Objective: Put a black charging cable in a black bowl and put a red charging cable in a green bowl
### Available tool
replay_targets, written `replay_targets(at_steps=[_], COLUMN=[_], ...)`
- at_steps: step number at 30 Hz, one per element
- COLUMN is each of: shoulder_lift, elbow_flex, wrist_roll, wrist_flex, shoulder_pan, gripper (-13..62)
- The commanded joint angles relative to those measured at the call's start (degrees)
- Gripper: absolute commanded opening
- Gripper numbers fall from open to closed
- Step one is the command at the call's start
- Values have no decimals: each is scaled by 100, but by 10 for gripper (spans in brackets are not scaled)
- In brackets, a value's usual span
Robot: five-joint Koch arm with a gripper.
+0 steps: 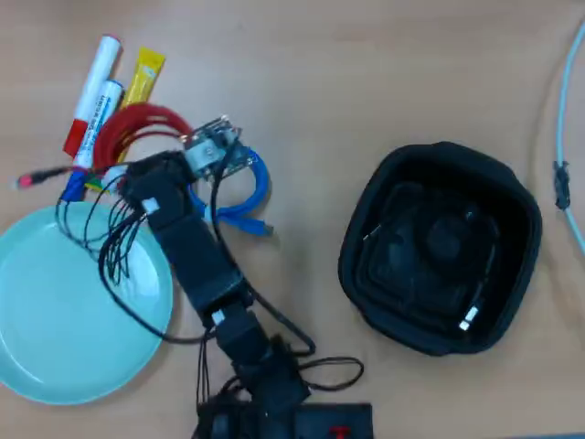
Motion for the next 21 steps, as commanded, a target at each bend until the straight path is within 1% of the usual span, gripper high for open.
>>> replay_targets(at_steps=[1,4,9,15,17,21], shoulder_lift=[589,729,861,765,615,-79], elbow_flex=[18,519,791,993,984,853], wrist_roll=[-79,193,1415,1916,2013,2048], wrist_flex=[264,255,246,229,105,-299], shoulder_pan=[-650,-1441,-2426,-3560,-3797,-4140], gripper=[-68,-68,-68,-68,-68,-69])
